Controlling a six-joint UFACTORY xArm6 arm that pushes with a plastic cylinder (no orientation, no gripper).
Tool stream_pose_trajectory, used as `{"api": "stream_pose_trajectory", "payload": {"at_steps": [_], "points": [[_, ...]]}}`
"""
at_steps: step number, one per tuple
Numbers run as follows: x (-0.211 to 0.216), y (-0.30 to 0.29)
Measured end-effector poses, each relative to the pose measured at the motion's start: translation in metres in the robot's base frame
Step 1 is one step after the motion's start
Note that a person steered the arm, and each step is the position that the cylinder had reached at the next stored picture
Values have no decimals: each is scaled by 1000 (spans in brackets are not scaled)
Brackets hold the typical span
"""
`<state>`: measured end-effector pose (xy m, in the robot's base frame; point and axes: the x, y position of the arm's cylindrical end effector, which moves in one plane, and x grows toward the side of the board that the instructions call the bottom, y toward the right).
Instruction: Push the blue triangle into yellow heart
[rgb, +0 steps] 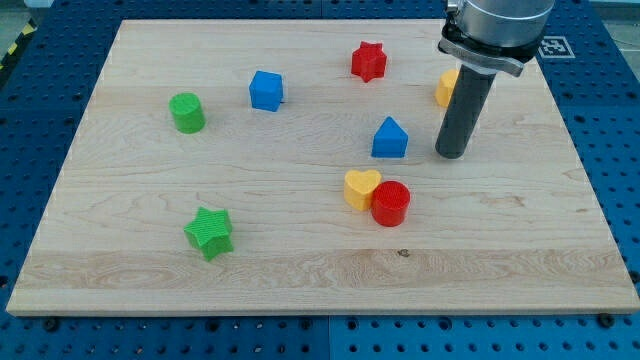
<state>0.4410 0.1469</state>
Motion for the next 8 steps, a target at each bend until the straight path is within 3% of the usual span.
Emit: {"api": "stream_pose_trajectory", "payload": {"at_steps": [4, 6, 8], "points": [[-32, -2], [-31, -53], [-23, -61]]}}
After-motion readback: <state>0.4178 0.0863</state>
